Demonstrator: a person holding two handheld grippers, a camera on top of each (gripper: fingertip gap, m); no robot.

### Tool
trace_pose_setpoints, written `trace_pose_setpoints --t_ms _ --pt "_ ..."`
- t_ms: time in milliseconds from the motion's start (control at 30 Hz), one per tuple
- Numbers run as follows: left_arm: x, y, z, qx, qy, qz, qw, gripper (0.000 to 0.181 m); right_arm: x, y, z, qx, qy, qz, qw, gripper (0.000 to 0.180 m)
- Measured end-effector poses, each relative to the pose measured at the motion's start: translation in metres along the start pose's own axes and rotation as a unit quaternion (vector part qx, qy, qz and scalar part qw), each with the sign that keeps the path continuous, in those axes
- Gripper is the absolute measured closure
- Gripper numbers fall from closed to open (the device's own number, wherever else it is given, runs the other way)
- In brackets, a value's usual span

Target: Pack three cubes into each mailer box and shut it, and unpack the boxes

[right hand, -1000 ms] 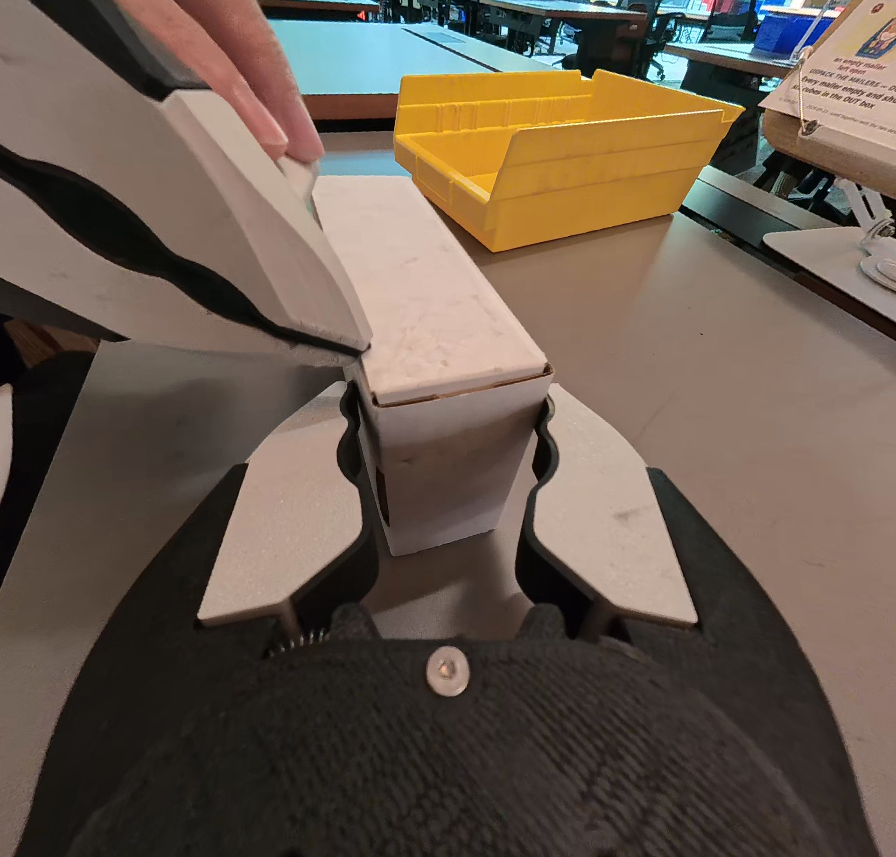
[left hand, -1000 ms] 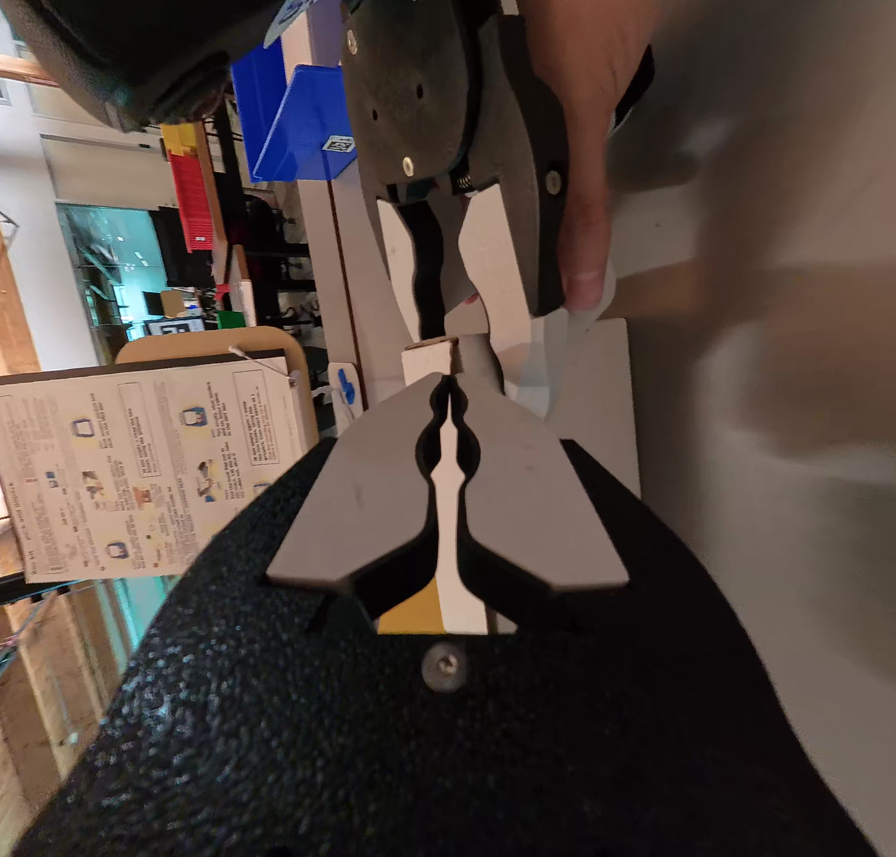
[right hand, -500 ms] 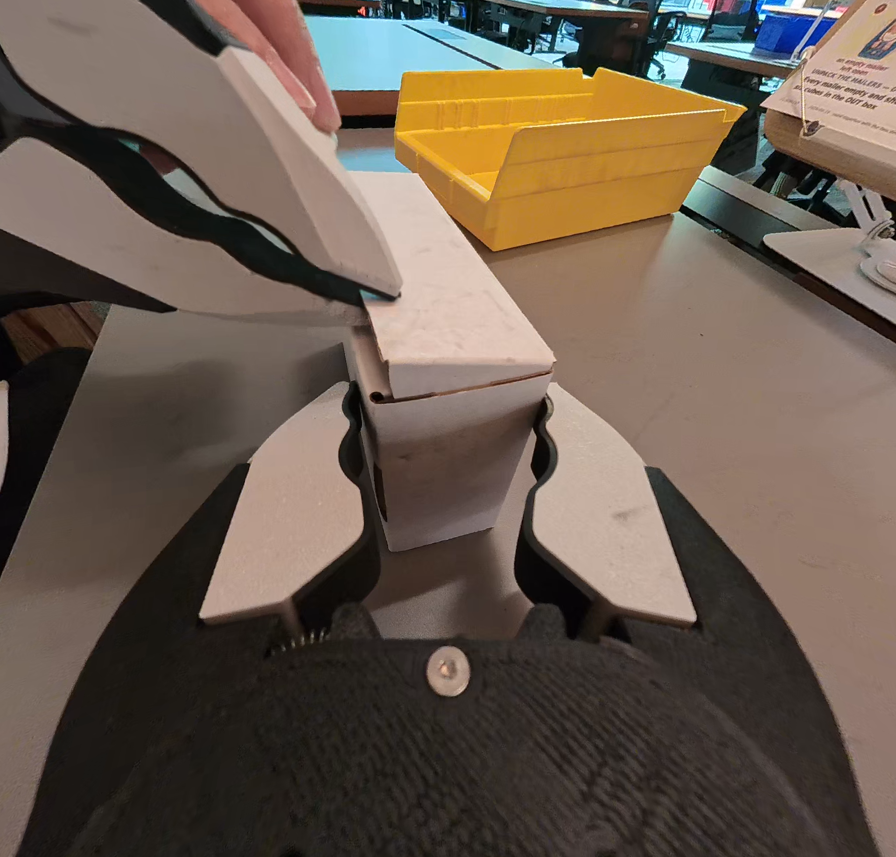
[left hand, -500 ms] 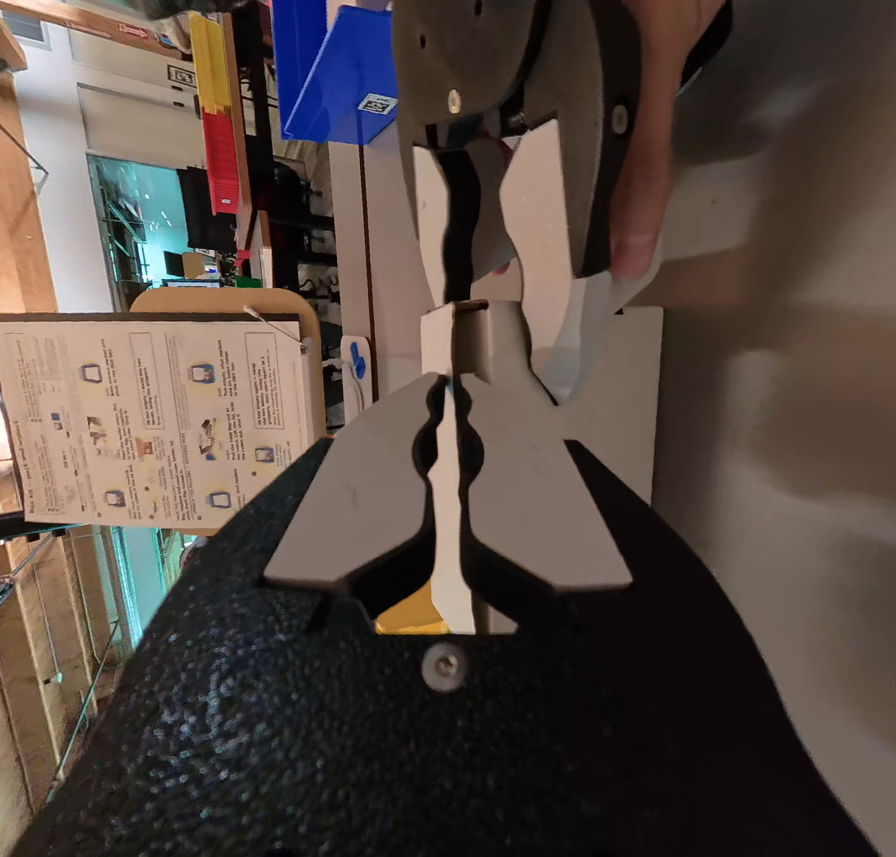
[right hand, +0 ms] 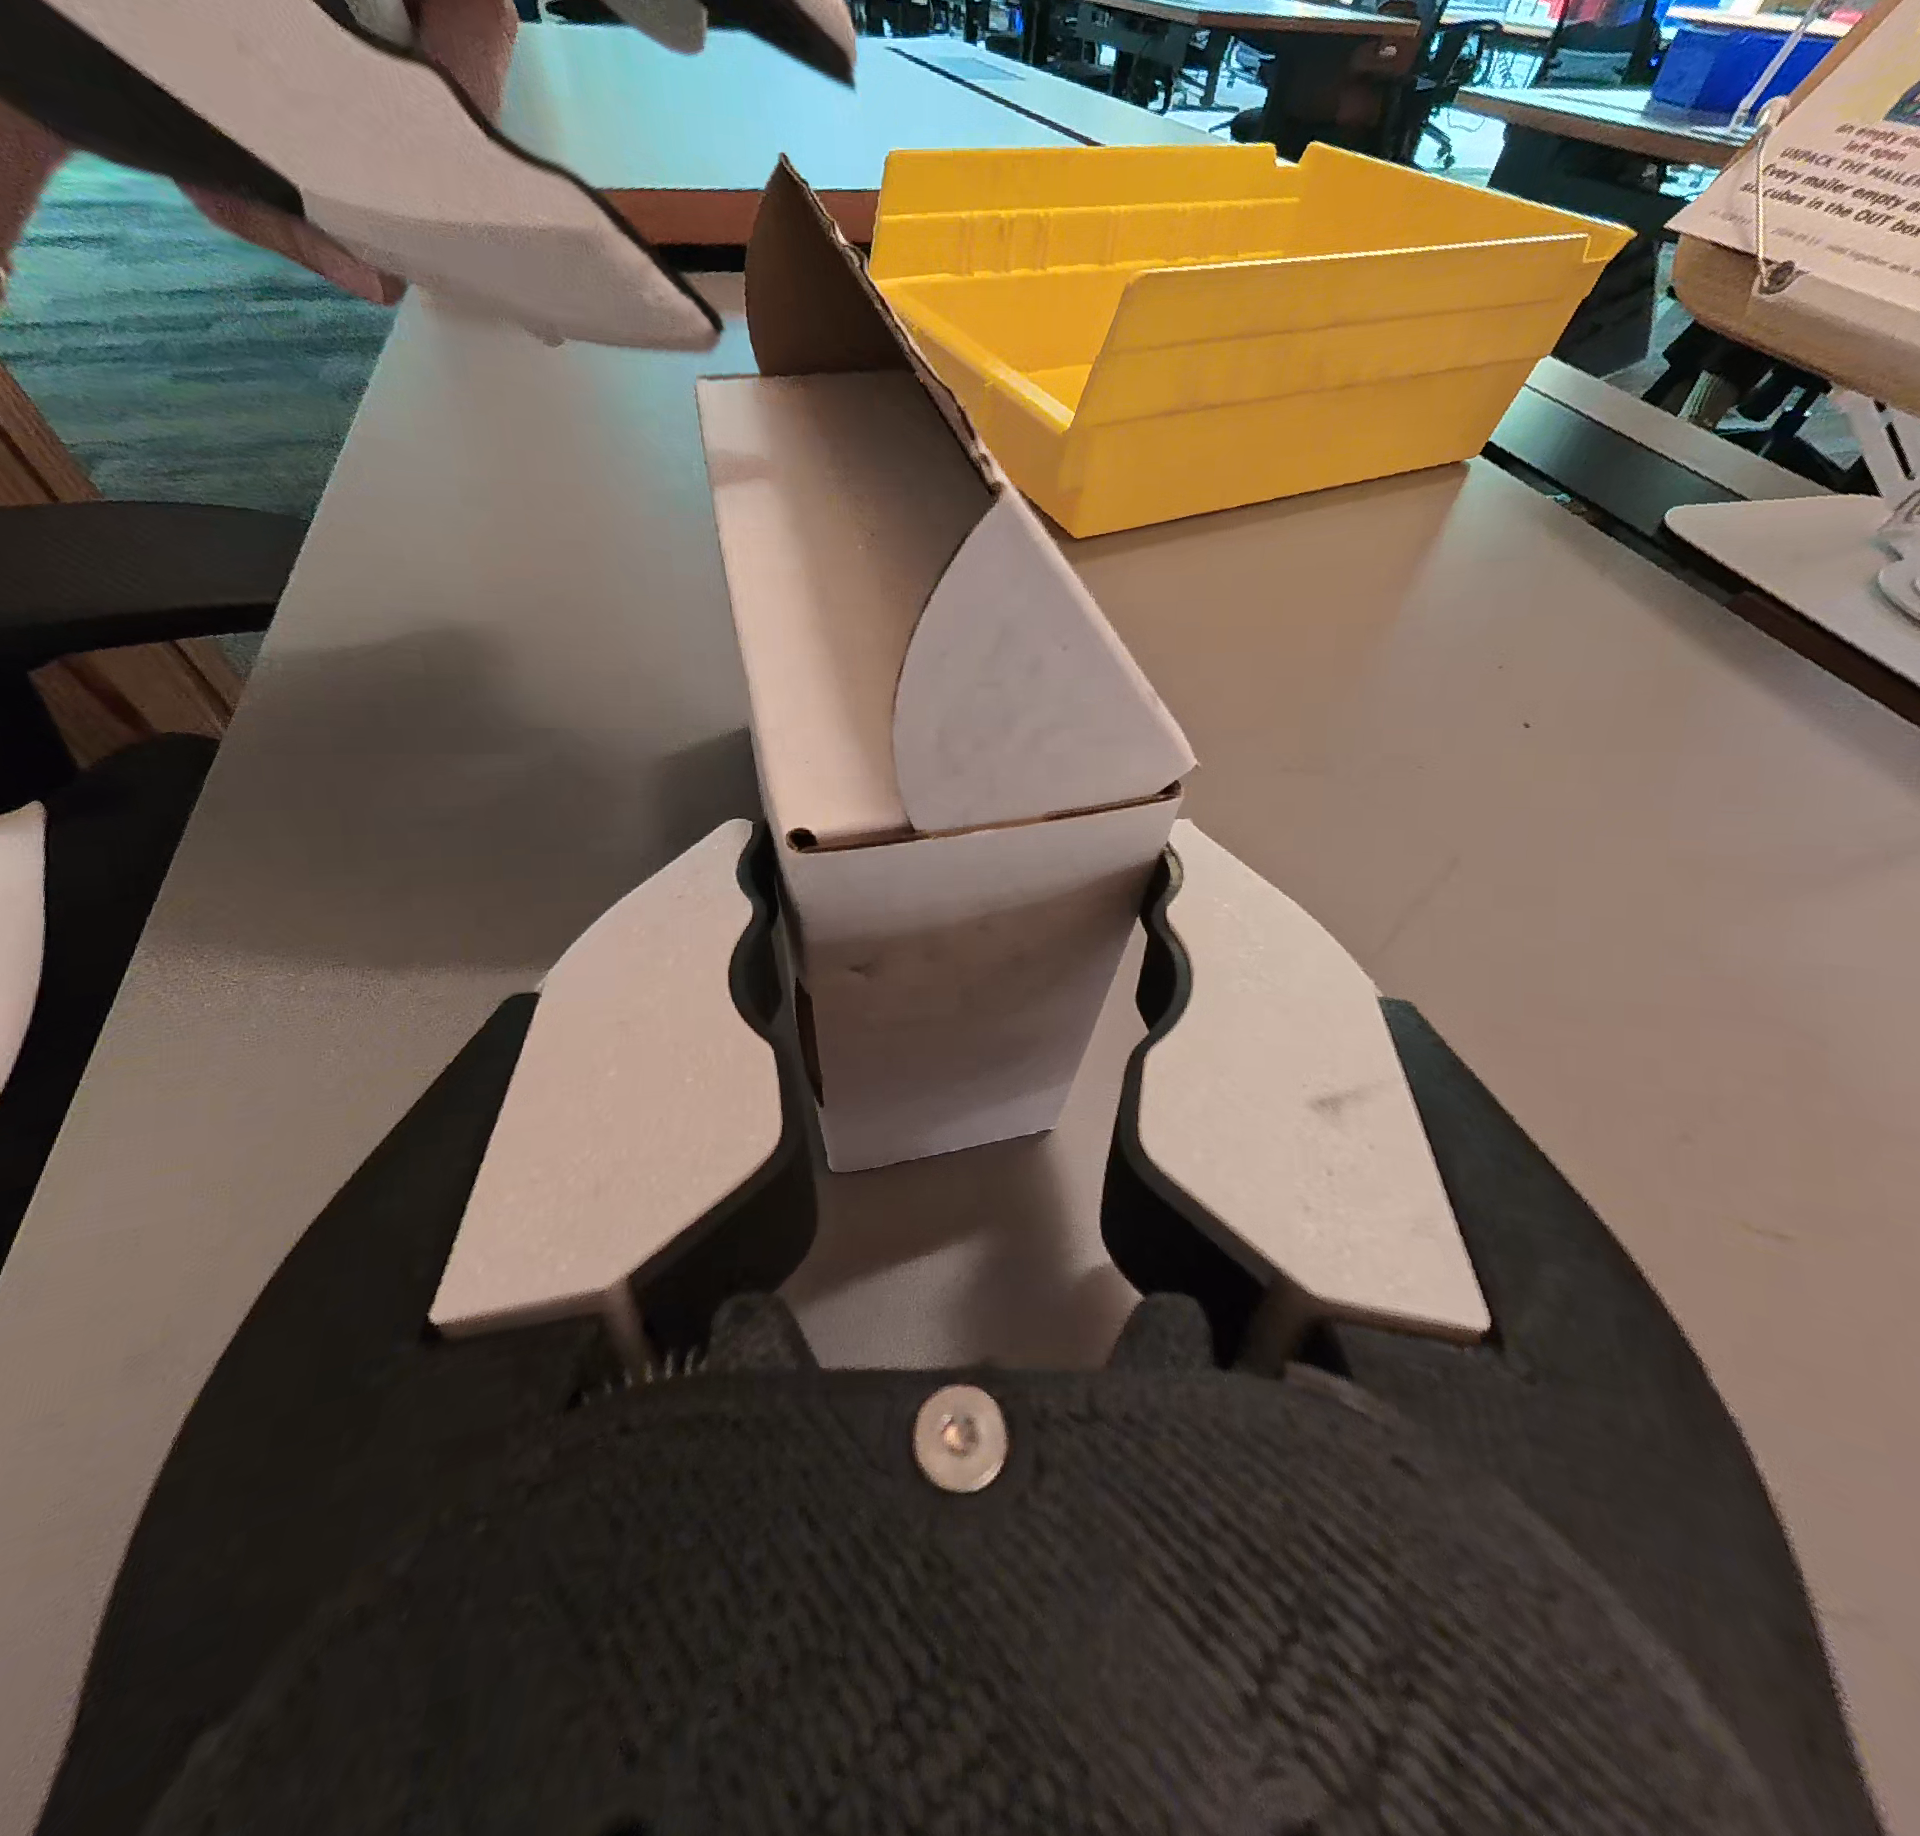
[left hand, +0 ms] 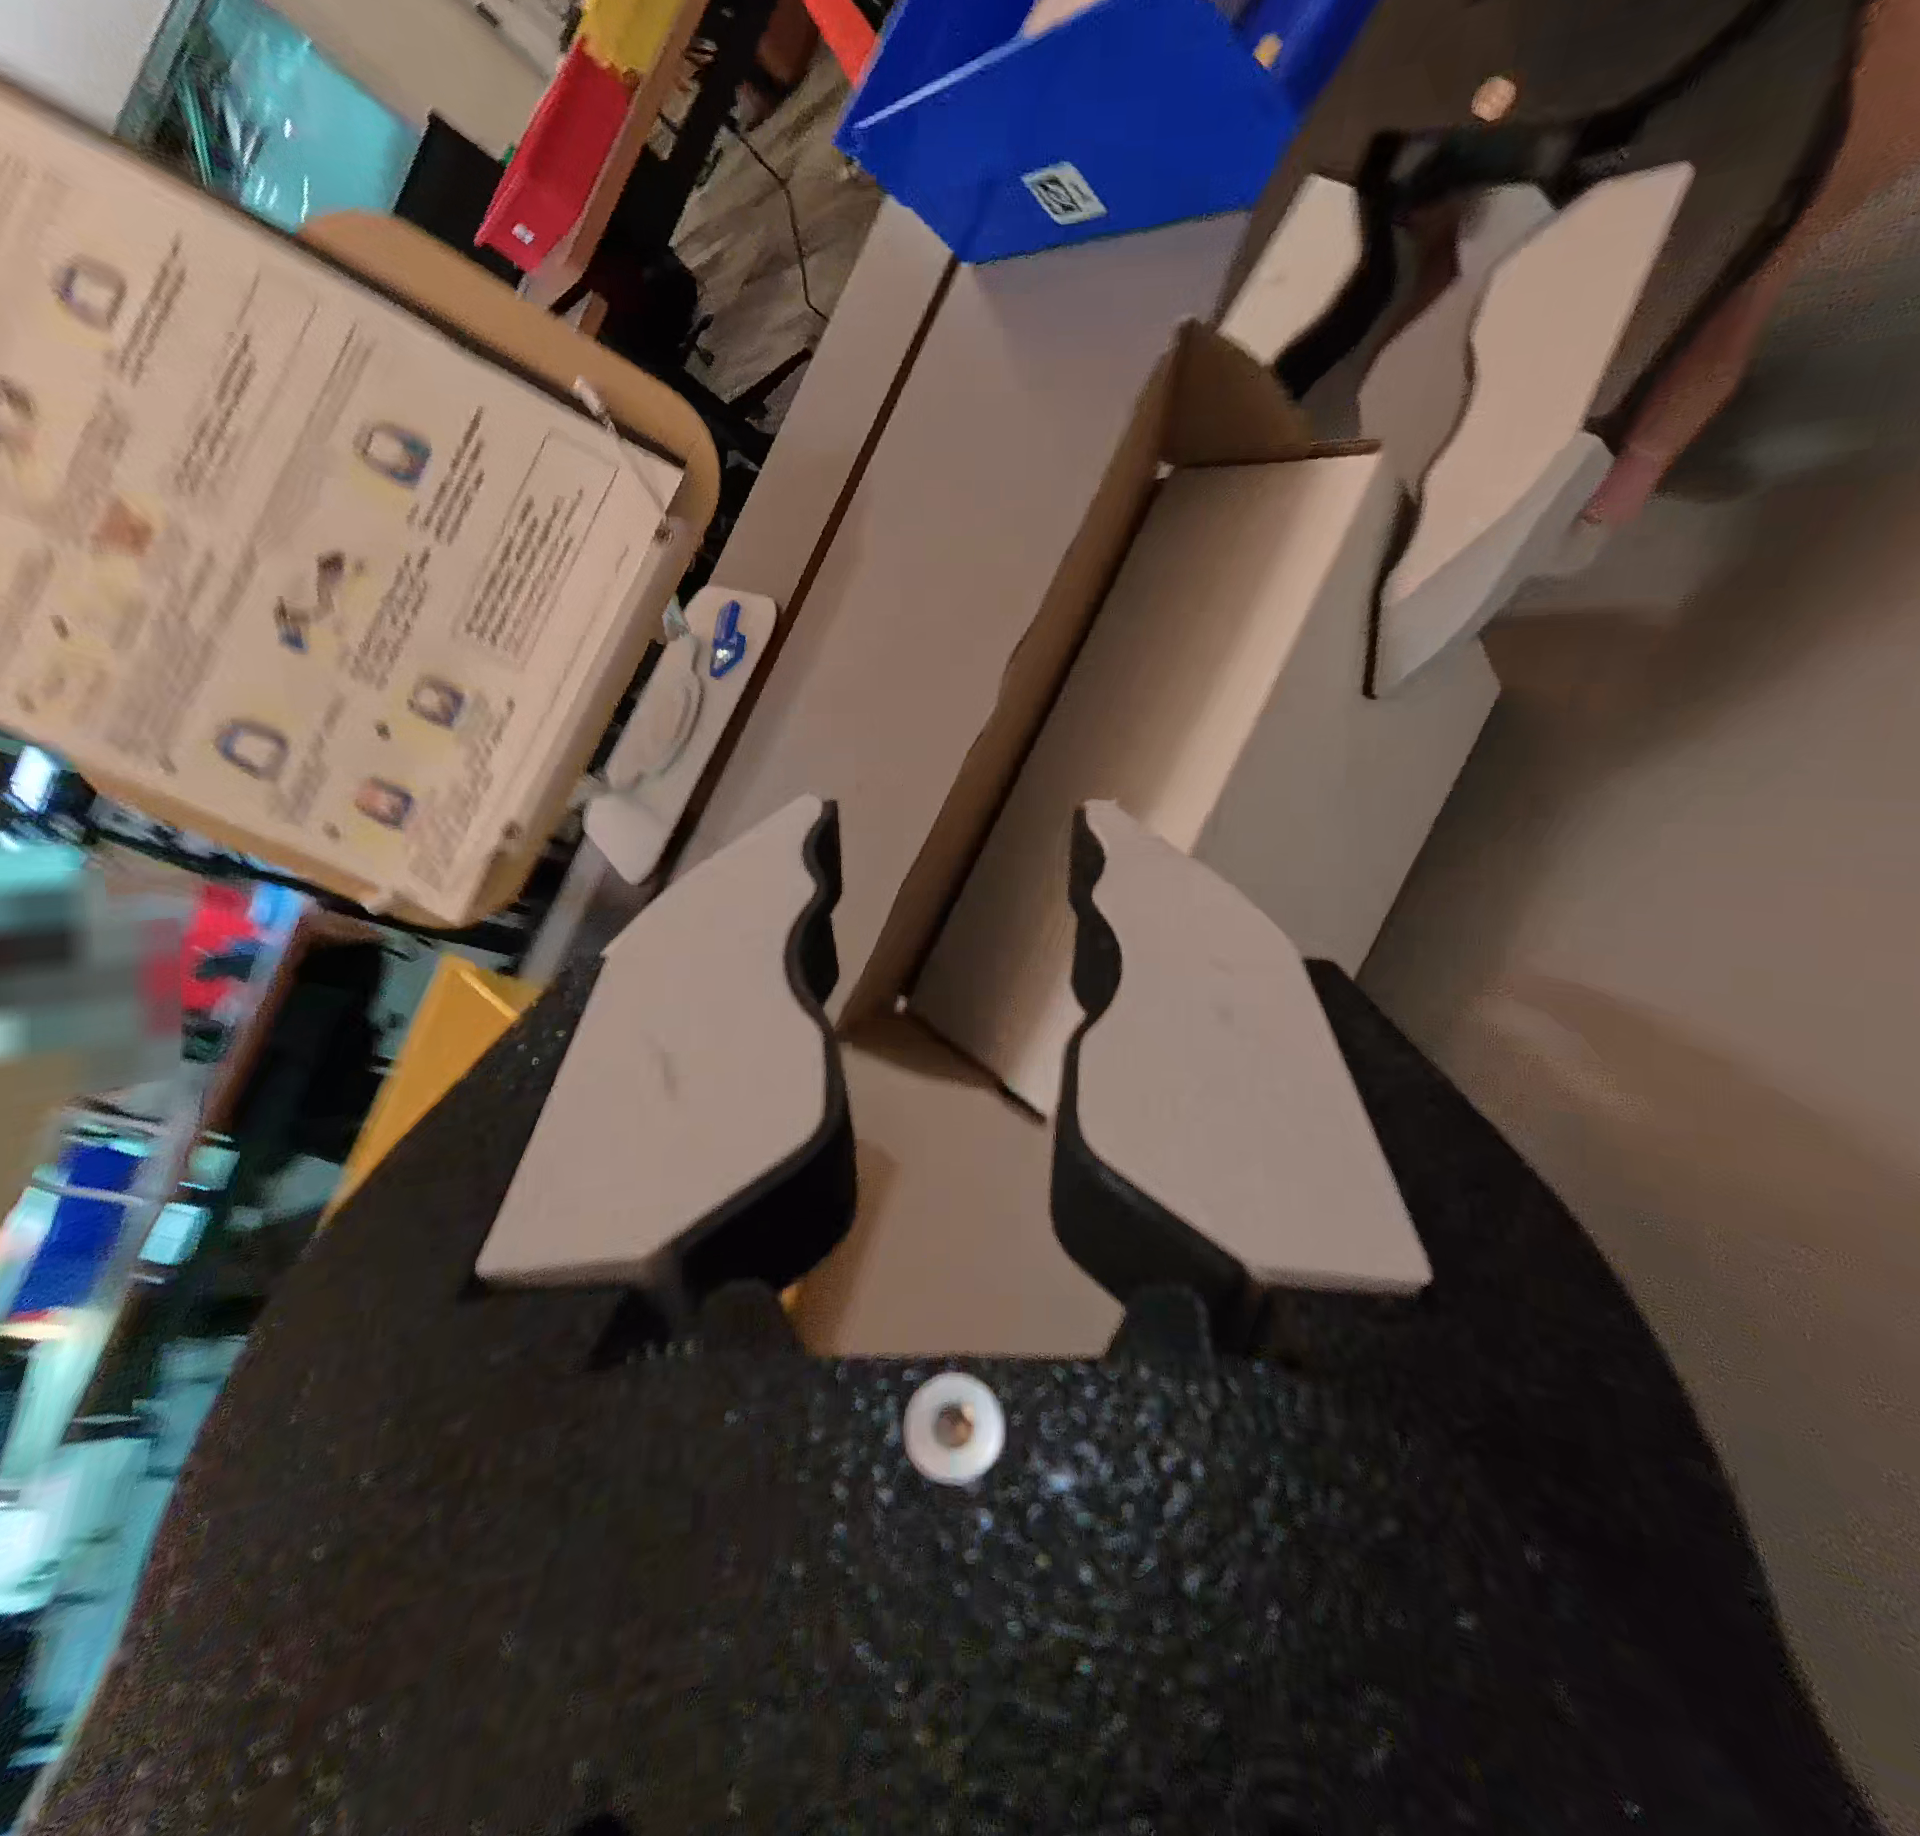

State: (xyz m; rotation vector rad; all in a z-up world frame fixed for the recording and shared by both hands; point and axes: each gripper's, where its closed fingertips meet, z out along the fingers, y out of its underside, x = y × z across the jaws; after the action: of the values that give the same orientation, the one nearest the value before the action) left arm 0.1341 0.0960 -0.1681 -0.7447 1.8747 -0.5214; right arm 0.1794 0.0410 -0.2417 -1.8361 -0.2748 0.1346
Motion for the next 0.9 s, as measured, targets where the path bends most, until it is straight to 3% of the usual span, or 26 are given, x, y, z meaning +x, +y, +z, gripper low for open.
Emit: trace_pose_setpoints --t_ms 33,133,333,400,467,567,700,767,833,900 --pt "-0.002 0.007 -0.004 0.014 0.007 -0.052 0.999 0.134 0.000 0.000 0.000 0.000 -0.001 0.000 1.000 0.112" --pt "0.012 0.027 -0.012 0.075 0.109 -0.211 0.968 0.097 0.000 0.000 0.000 0.000 -0.004 0.003 1.000 0.112" --pt "0.039 0.067 0.009 0.104 0.224 -0.307 0.919 0.079 -0.009 -0.001 -0.001 0.003 -0.038 -0.002 0.999 0.113" --pt "0.046 0.064 0.018 0.111 0.250 -0.302 0.913 0.081 -0.013 -0.001 -0.002 0.004 -0.051 -0.006 0.999 0.113" --pt "0.057 0.062 0.024 0.111 0.283 -0.272 0.913 0.104 -0.013 0.000 -0.003 0.002 -0.055 -0.005 0.998 0.112" --pt "0.058 0.061 0.030 0.118 0.283 -0.259 0.916 0.108 -0.006 -0.017 -0.018 0.022 -0.027 -0.013 0.999 0.097" --pt "0.058 0.060 0.029 0.126 0.278 -0.242 0.921 0.109 -0.004 -0.083 -0.052 0.114 0.028 -0.073 0.990 0.123" --pt "0.059 0.059 0.028 0.133 0.277 -0.225 0.925 0.110 -0.009 -0.082 -0.043 0.050 0.042 -0.145 0.987 0.127" --pt "0.060 0.058 0.027 0.139 0.278 -0.213 0.926 0.110 -0.004 -0.059 -0.028 -0.070 0.053 -0.206 0.975 0.127" --pt "0.059 0.060 0.028 0.134 0.278 -0.219 0.926 0.111 -0.002 -0.054 -0.017 -0.108 0.051 -0.237 0.964 0.149"
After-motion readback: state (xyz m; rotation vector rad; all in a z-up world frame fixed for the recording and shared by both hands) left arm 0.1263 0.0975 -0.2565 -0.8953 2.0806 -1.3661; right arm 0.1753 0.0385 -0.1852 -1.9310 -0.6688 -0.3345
